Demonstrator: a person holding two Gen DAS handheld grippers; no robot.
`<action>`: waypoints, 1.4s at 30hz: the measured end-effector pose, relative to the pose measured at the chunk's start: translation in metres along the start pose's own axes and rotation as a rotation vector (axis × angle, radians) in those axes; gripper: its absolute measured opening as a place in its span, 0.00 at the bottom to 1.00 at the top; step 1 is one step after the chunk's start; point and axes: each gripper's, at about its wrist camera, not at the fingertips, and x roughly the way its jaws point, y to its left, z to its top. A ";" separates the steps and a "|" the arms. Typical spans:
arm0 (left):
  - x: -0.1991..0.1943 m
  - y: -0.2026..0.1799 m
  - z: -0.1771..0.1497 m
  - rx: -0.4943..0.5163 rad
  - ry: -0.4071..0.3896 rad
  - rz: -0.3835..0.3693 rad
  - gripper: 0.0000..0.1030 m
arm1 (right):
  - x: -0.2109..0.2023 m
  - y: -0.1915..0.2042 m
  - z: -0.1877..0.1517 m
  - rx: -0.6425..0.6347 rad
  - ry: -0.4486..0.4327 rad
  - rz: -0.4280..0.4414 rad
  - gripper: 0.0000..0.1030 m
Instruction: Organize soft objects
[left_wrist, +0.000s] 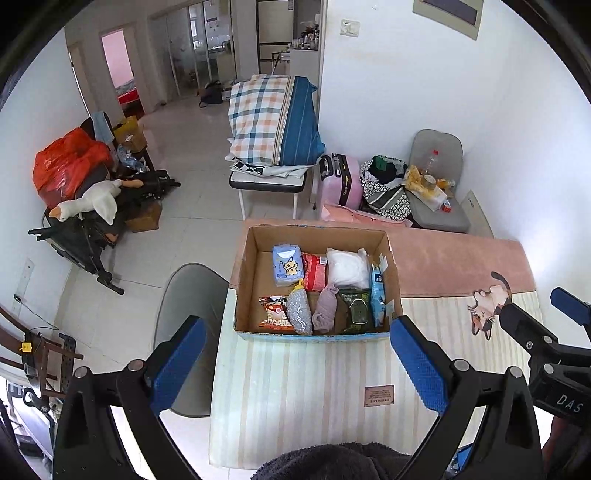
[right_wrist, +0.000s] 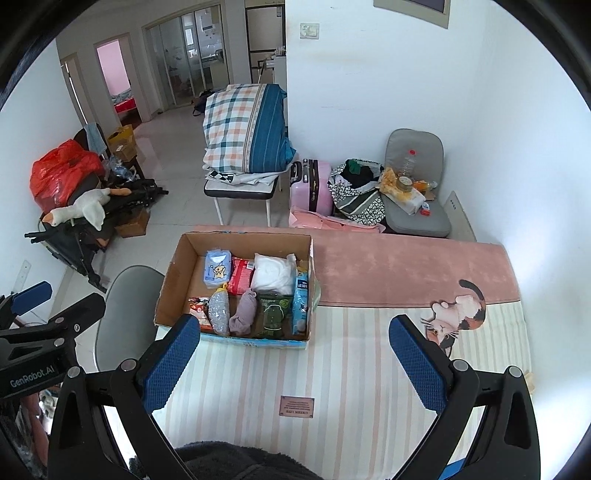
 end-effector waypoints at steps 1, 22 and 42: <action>-0.001 -0.001 -0.001 0.002 0.001 0.000 0.99 | 0.000 0.000 0.000 -0.001 -0.001 -0.001 1.00; -0.001 -0.002 0.000 0.003 -0.012 0.007 0.99 | -0.004 -0.009 -0.003 0.008 -0.012 -0.026 1.00; -0.008 -0.007 0.000 0.007 -0.030 0.015 0.99 | -0.013 -0.018 -0.004 0.024 -0.025 -0.027 1.00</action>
